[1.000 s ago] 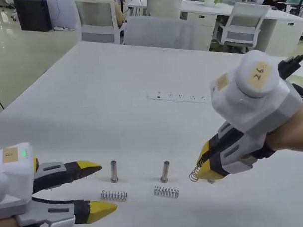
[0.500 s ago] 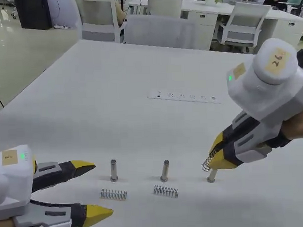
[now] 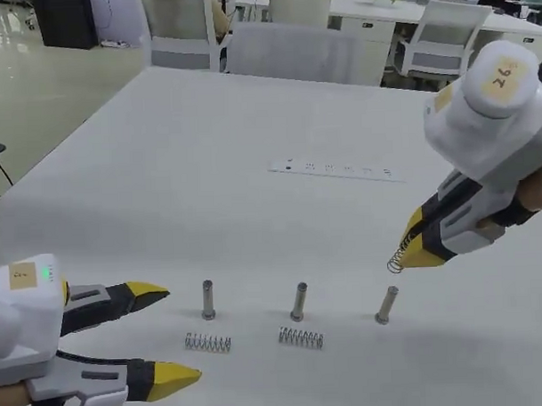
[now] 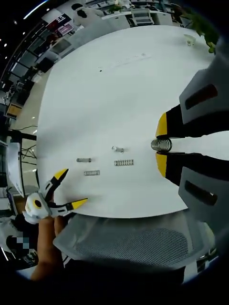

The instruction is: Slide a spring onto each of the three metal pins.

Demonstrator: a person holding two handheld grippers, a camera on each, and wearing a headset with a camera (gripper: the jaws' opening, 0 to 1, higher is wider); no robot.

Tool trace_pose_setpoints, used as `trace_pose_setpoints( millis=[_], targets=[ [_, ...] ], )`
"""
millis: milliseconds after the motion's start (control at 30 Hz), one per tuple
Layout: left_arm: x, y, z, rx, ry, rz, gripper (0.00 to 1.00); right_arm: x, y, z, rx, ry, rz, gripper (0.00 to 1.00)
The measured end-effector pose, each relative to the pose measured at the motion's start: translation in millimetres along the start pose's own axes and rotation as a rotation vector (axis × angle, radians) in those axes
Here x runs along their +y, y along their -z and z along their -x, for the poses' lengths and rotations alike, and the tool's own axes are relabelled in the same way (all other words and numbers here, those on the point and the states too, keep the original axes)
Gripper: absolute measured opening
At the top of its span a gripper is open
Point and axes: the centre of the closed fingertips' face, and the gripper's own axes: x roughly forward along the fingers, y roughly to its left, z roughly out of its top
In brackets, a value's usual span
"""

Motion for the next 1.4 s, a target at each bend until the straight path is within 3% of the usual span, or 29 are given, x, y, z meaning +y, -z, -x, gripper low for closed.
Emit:
trace_pose_setpoints(
  millis=[367, 900, 1400],
  targets=[
    [-0.2, 0.3, -0.1, 0.005, -0.002, -0.002, 0.58, -12.0, 19.0, -17.4, 0.075, -0.020, -0.016, 0.08],
    [-1.2, 2.2, 1.4, 0.012, -0.005, 0.001, 0.58, -16.3, 31.2, -39.6, 0.111, -0.053, -0.037, 0.08],
    [-1.1, 3.0, 1.1, 0.015, -0.003, 0.004, 0.56, -18.9, 36.5, -47.7, 0.124, -0.058, -0.047, 0.08]
  ],
)
